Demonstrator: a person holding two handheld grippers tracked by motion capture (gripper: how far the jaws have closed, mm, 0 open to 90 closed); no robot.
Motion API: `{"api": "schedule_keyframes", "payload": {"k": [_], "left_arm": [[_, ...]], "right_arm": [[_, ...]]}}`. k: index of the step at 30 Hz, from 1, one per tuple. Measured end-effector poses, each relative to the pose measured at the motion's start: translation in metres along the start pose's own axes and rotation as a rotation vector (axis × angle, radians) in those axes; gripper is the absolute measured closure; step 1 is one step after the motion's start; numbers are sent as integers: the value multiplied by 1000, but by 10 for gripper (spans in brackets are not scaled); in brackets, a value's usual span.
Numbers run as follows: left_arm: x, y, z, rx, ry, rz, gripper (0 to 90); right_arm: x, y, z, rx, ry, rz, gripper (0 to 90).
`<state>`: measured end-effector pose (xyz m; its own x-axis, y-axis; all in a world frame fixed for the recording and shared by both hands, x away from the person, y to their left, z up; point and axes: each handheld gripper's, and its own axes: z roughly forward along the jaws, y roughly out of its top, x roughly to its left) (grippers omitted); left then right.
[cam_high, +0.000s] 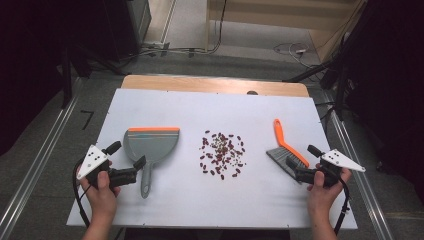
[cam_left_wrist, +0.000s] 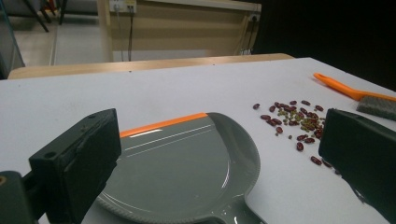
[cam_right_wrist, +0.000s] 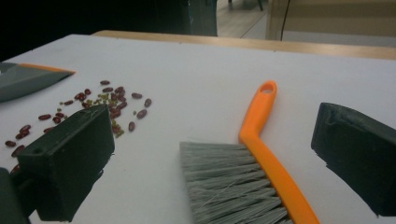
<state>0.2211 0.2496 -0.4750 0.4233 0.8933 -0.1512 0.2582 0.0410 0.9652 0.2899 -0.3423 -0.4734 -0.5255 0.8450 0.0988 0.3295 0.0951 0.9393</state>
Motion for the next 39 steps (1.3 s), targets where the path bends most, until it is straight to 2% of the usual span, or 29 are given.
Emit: {"api": "schedule_keyframes", "payload": {"k": [3, 5, 8, 12, 16, 21, 23, 27, 32, 37, 39], "left_arm": [[-1, -1, 0, 2, 0, 2, 0], [-1, 0, 0, 6, -3, 13, 0], [-2, 1, -1, 1, -6, 6, 0], [-3, 1, -1, 5, -4, 8, 0], [-2, -1, 0, 9, -14, -12, 0], [-2, 2, -1, 1, -27, -16, 0], [-1, 0, -2, 10, -21, -15, 0], [1, -3, -2, 17, -15, -6, 0], [-1, -2, -2, 26, -17, 10, 0], [-1, -4, 0, 31, -24, 3, 0], [-2, -4, 1, 36, -24, 9, 0]], "right_arm": [[2, 4, -3, 3, -12, -19, 0], [3, 4, -3, 0, 5, -1, 0], [7, 8, -3, 13, -15, -35, 0], [10, 14, -4, 13, -6, -26, 0], [13, 22, -3, 13, -3, -11, 0], [15, 34, -1, 31, -18, -19, 0], [16, 40, 0, 44, -20, -8, 0], [14, 48, 4, 65, -25, -14, 0], [7, 62, 11, 132, -38, -17, 0], [3, 72, 20, 183, -18, 12, 0], [2, 81, 28, 224, -11, 2, 0]]}}
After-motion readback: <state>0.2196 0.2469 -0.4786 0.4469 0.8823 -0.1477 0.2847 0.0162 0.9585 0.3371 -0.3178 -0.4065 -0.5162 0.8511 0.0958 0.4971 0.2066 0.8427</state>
